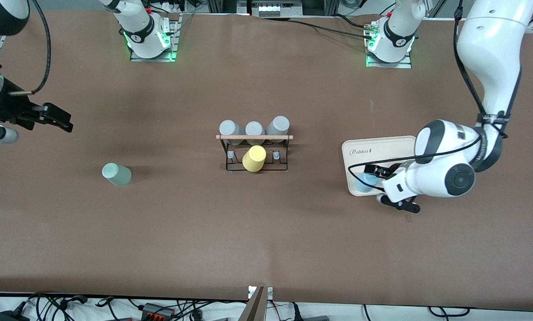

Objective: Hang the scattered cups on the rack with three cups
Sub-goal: 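Reach the right gripper toward the teal cup while the left gripper approaches the tray, then grasp the teal cup on the table with the right gripper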

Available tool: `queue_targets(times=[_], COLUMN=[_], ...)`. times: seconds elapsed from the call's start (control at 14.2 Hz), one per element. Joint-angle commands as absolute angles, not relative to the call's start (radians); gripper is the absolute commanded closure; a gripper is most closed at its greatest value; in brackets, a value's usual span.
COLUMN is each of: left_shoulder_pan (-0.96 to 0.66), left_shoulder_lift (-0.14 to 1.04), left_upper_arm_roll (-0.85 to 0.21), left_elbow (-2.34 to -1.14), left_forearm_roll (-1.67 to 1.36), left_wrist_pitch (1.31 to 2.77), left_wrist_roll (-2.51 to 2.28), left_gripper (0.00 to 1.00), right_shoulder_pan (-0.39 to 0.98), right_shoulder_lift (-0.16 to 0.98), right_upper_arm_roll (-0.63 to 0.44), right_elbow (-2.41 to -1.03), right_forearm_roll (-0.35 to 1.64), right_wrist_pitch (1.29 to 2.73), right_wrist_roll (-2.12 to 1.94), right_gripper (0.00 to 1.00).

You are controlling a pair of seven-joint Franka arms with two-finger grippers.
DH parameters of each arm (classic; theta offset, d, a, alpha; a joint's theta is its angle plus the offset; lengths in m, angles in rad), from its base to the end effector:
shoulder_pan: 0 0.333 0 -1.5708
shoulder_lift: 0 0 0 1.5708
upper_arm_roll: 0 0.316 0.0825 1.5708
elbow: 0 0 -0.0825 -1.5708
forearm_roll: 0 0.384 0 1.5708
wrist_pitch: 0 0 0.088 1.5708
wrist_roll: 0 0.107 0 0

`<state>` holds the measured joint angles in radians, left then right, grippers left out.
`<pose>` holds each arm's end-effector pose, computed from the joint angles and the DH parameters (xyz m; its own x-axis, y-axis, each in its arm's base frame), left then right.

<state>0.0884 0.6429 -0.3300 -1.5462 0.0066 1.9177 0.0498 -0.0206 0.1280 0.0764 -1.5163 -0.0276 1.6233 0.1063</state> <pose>0.6613 -0.1313 0.2733 0.9357 -0.2692 -0.2278 -0.2255 -0.9534 0.2005 0.5962 0.0277 0.5814 0.9986 -0.0494 -0.0186 -0.0491 -0.9986 0.0199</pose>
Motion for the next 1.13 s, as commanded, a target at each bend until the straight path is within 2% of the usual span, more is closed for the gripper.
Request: queue_targets(times=[0.0, 0.35, 0.7, 1.06], left_shoulder_pan=[0.075, 0.066, 0.061, 0.061], left_shoulder_lift=[0.666, 0.689, 0.703, 0.7], left_upper_arm_roll=[-0.328, -0.328, -0.33, -0.33], left_elbow=[-1.526, -1.554, -1.588, -1.614], left_forearm_roll=[0.057, 0.129, 0.123, 0.124], left_wrist_pitch=[1.957, 1.99, 2.023, 2.036], left_wrist_roll=[0.069, 0.066, 0.064, 0.066], left_gripper=[0.0, 0.0, 0.0, 0.0], right_shoulder_pan=[-0.028, -0.031, -0.043, -0.097], right_shoulder_lift=[0.167, 0.225, 0.299, 0.406], right_upper_arm_roll=[0.077, 0.075, 0.075, 0.075], right_elbow=[-1.523, -1.621, -1.776, -1.836], right_forearm_roll=[-0.021, -0.046, -0.098, -0.097], right_wrist_pitch=[1.611, 1.715, 1.972, 2.166], right_wrist_roll=[0.087, 0.083, 0.039, -0.06], right_gripper=[0.0, 0.0, 0.0, 0.0])
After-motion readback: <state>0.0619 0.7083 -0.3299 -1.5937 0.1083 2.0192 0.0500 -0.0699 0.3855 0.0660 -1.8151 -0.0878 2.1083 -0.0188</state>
